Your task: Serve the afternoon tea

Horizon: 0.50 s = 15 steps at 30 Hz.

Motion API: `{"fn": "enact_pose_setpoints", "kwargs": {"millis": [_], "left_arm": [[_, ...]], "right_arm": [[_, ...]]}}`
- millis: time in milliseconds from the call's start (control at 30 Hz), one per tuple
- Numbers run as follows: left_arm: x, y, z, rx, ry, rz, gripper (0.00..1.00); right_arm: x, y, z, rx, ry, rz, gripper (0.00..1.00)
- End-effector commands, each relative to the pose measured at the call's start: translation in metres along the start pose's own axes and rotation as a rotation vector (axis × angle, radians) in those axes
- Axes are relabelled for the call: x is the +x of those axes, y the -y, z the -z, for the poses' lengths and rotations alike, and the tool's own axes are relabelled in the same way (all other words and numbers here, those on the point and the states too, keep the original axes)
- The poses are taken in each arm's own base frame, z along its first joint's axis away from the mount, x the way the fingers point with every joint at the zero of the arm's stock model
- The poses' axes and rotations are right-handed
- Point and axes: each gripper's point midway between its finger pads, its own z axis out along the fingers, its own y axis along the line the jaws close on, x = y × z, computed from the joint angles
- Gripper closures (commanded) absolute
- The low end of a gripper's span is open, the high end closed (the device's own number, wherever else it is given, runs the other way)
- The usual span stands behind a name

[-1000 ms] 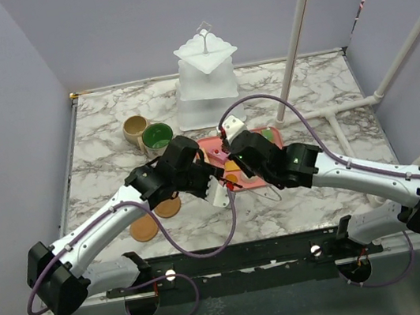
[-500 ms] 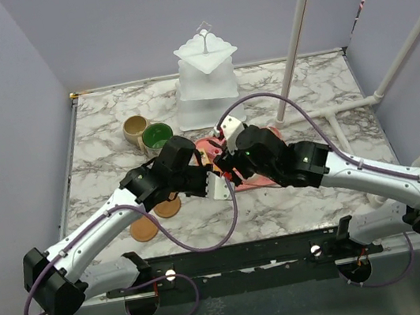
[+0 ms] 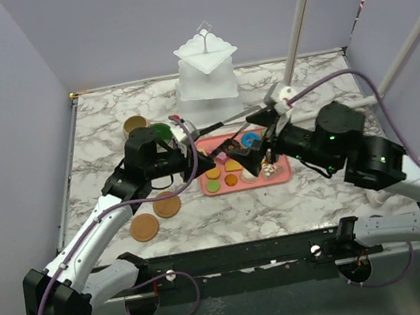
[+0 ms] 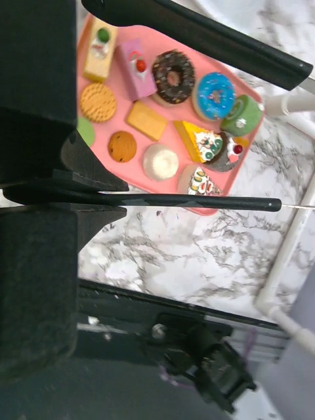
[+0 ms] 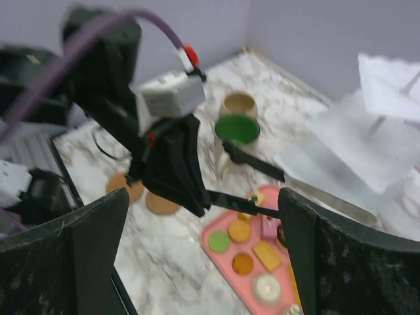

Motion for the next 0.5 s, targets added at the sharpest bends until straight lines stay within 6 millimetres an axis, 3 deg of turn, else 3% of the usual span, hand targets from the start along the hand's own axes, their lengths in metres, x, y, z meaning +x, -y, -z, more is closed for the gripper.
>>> {"fn": "enact_pose_setpoints", "kwargs": {"millis": [0, 167, 367, 467], "left_arm": [[-0.036, -0.017, 0.021, -0.059, 0.226, 0.366, 1.0], [-0.036, -0.024, 0.036, -0.08, 0.268, 0.404, 1.0], [-0.044, -0.031, 0.051, -0.132, 0.305, 0.406, 1.0], [-0.047, -0.039, 0.062, -0.174, 0.334, 0.433, 1.0]], "right_arm": [[-0.055, -0.022, 0.013, -0.143, 0.157, 0.001, 0.0], [-0.039, -0.025, -0.011, -0.169, 0.108, -0.004, 0.0], [-0.029, 0.002, -0.037, -0.282, 0.08, -0.157, 0.0], [-0.018, -0.005, -0.054, -0.375, 0.017, -0.185, 0.0]]}}
